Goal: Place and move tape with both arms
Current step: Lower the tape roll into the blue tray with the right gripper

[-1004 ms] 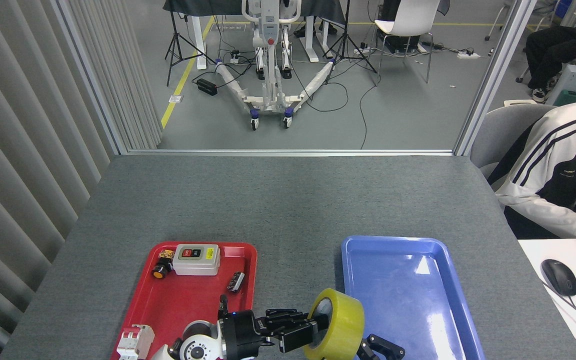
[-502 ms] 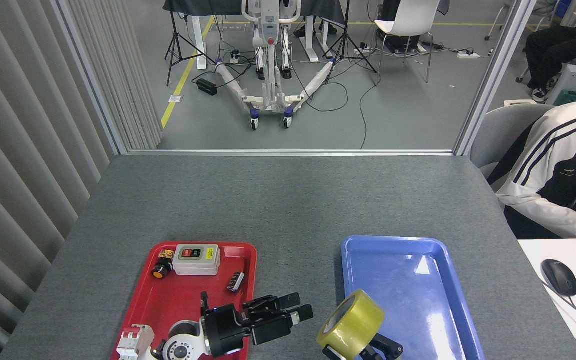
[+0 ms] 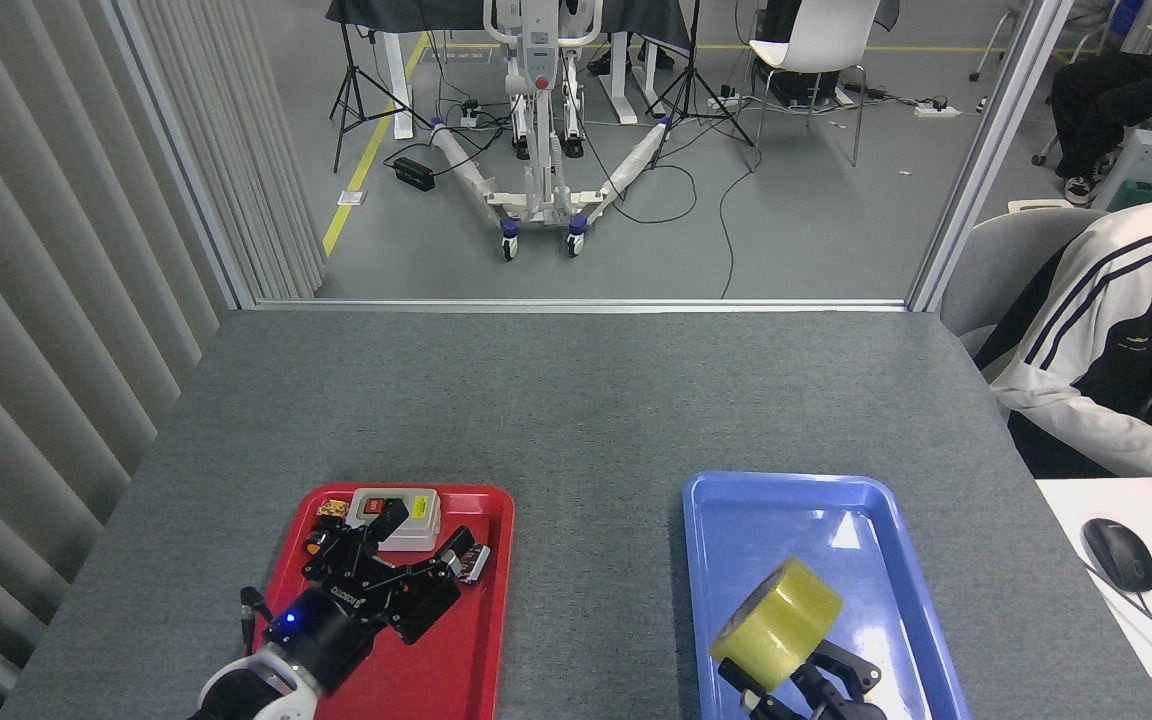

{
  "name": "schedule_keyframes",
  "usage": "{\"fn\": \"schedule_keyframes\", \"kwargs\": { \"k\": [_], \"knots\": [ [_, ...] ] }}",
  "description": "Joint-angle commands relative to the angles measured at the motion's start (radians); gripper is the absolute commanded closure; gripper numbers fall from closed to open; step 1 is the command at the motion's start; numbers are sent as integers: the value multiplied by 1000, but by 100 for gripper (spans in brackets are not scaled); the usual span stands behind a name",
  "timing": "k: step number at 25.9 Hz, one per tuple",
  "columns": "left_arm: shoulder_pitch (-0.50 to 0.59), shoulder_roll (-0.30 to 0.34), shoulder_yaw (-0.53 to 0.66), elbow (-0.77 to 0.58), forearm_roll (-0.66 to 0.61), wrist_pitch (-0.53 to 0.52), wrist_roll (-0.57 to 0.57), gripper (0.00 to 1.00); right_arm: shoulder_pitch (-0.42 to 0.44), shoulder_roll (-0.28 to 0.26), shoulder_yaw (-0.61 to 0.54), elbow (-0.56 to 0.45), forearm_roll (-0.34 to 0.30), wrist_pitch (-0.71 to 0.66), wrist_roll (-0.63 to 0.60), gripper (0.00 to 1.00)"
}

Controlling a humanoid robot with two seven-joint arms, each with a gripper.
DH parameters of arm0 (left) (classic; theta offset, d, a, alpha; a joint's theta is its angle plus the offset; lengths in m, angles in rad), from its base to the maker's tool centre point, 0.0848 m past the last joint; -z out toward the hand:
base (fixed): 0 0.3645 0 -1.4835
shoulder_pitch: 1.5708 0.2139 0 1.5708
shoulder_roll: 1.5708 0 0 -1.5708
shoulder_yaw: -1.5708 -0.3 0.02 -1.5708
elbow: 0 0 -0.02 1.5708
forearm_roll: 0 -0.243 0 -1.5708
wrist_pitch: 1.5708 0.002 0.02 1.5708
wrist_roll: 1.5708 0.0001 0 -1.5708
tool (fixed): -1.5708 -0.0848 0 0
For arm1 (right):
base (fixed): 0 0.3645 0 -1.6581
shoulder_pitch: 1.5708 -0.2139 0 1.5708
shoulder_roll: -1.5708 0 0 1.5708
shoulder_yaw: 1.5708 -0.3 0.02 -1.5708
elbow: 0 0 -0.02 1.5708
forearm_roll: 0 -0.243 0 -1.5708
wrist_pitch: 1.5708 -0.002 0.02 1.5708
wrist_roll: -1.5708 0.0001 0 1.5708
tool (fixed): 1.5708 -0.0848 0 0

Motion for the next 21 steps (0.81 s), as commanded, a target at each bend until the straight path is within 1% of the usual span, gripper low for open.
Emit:
{"fn": "schedule_keyframes", "kwargs": {
  "k": [1, 2, 4, 6, 8, 9, 12, 14, 16, 17, 18, 20, 21],
  "knots": [
    [41, -7, -92, -69, -254, 349, 63, 0, -11, -26, -52, -2, -2, 1, 151, 100],
    [40, -7, -90, -58, -239, 385, 63, 0, -18, -30, -57, -2, -3, 1, 212, 100],
    [34, -8, -84, -29, -233, 391, 80, 0, -48, -49, -60, -2, -7, 1, 339, 100],
    [35, -11, -61, -27, -233, 386, 104, 0, -74, -56, -60, -2, -8, 1, 480, 100],
    [52, -39, -58, -31, -230, 388, 158, 0, -110, -58, -57, -2, -19, 73, 589, 100],
    [60, -42, -56, -27, -230, 391, 172, 0, -128, -58, -52, 3, -31, 116, 634, 100],
    [53, -42, -55, -26, -233, 389, 173, 0, -192, -72, -23, 18, -77, 270, 790, 100],
    [52, -36, -55, -34, -234, 388, 181, 0, -242, -73, 35, 27, -89, 360, 936, 100],
    [47, -34, -53, -32, -233, 389, 181, 0, -284, -70, 79, 35, -92, 422, 1091, 100],
    [46, -33, -52, -32, -233, 389, 181, 0, -295, -70, 90, 40, -94, 441, 1146, 100],
    [47, -33, -52, -32, -233, 389, 181, 0, -303, -70, 96, 44, -94, 460, 1197, 99],
    [49, -33, -50, -31, -233, 389, 182, 0, -314, -69, 99, 53, -96, 480, 1255, 91],
    [49, -33, -49, -32, -234, 389, 182, 0, -317, -69, 102, 60, -99, 484, 1267, 85]
  ]
}}
